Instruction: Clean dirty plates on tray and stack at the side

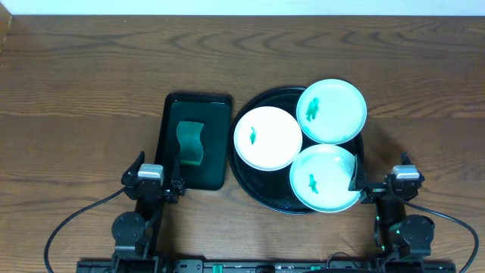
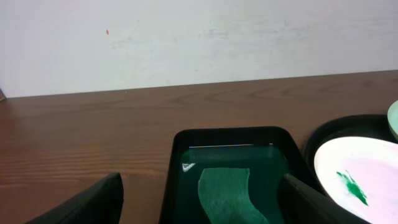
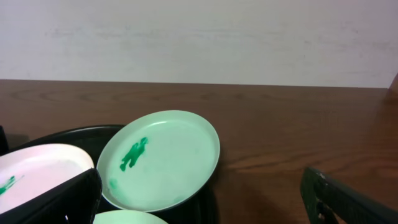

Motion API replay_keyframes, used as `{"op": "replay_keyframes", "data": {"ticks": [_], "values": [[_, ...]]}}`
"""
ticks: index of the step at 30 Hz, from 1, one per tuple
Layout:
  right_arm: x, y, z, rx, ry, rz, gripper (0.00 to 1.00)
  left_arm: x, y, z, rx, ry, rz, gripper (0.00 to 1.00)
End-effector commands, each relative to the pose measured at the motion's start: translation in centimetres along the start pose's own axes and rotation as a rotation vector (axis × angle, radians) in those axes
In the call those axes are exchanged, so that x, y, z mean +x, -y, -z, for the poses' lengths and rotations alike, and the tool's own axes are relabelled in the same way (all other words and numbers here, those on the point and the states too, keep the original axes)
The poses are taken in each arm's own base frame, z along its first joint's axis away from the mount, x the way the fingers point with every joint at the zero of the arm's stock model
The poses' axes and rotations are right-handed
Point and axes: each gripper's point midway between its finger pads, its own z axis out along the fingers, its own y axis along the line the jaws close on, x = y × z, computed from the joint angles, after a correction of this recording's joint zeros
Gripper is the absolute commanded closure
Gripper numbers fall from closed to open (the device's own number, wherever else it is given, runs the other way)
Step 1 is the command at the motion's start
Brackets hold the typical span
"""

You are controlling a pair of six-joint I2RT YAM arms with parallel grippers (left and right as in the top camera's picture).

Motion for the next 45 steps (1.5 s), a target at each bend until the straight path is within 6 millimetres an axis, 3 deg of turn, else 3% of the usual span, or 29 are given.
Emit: {"op": "replay_keyframes", "data": {"ticks": [1, 36, 45], "values": [[0.16, 0.35, -0.01, 0.017, -0.006, 0.007, 0.01, 1.34, 0.76, -0.01, 0.042, -0.046, -0.011, 0.21], [0.18, 0.35, -0.01, 0.017, -0.006, 0.007, 0.01, 1.34, 0.76, -0.01, 0.042, -0.046, -0.011, 0.21], [0.17, 0.66, 0.00, 0.035, -0.008, 0.116, 0.01, 1.34, 0.76, -0.01, 0.042, -0.046, -0.011, 0.21]]}}
